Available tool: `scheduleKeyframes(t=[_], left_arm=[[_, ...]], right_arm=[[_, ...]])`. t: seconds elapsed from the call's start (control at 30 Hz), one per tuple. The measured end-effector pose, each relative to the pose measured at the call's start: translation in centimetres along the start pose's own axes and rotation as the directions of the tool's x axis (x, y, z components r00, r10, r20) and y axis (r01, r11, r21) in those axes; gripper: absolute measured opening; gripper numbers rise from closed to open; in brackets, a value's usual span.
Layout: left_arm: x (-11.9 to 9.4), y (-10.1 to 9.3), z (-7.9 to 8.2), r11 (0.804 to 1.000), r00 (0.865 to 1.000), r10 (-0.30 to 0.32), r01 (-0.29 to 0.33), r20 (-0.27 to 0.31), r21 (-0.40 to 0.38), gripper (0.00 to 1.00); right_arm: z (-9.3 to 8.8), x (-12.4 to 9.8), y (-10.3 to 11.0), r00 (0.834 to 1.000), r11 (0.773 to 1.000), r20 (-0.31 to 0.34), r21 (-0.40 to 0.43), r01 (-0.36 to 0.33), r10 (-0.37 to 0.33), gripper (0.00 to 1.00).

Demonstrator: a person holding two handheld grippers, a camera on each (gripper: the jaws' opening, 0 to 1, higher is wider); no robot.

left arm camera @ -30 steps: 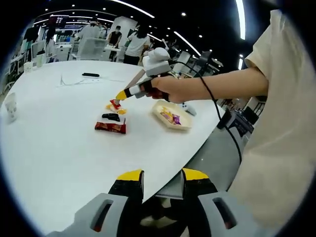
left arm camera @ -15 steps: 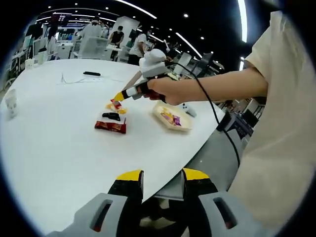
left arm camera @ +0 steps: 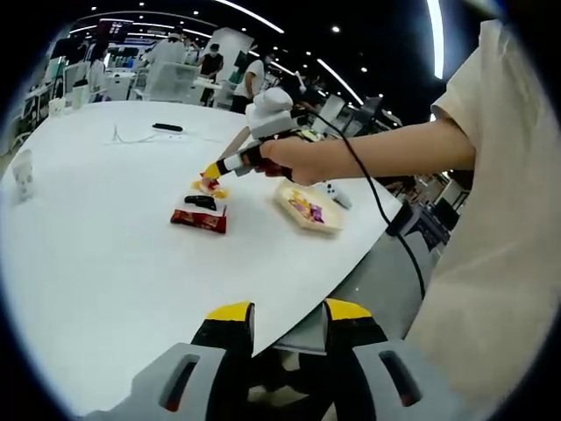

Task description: Place the target food into the container with the food tongs after gripping and lifting it, then release it inside without dropping or visibly crushing the food.

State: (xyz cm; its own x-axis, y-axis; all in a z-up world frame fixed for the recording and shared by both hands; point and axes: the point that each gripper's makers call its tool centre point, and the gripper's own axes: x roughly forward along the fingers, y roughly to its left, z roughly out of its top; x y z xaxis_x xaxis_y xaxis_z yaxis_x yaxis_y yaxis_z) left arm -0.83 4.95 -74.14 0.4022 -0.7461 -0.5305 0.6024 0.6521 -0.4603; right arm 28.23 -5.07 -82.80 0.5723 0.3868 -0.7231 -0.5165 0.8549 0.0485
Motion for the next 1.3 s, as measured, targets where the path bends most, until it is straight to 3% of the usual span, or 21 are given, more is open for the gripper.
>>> scheduleKeyframes(t=[0.83, 1.3], left_arm=[[0.3, 0.1, 0.0, 1.0, 1.0, -0.008, 0.008, -0.002, -0.016, 0.3], [0.2, 0.2, -0.1, 1.0, 1.0, -0.008, 0.008, 0.0, -0.018, 0.3]], right_arm=[[-0.9, 0.4, -0.2, 0.999, 1.0, -0.04, 0.009, 0.023, -0.022, 0.29], [-0.3, -0.4, 0.5, 0.998, 0.998, -0.044, -0.057, 0.034, -0.036, 0.29]])
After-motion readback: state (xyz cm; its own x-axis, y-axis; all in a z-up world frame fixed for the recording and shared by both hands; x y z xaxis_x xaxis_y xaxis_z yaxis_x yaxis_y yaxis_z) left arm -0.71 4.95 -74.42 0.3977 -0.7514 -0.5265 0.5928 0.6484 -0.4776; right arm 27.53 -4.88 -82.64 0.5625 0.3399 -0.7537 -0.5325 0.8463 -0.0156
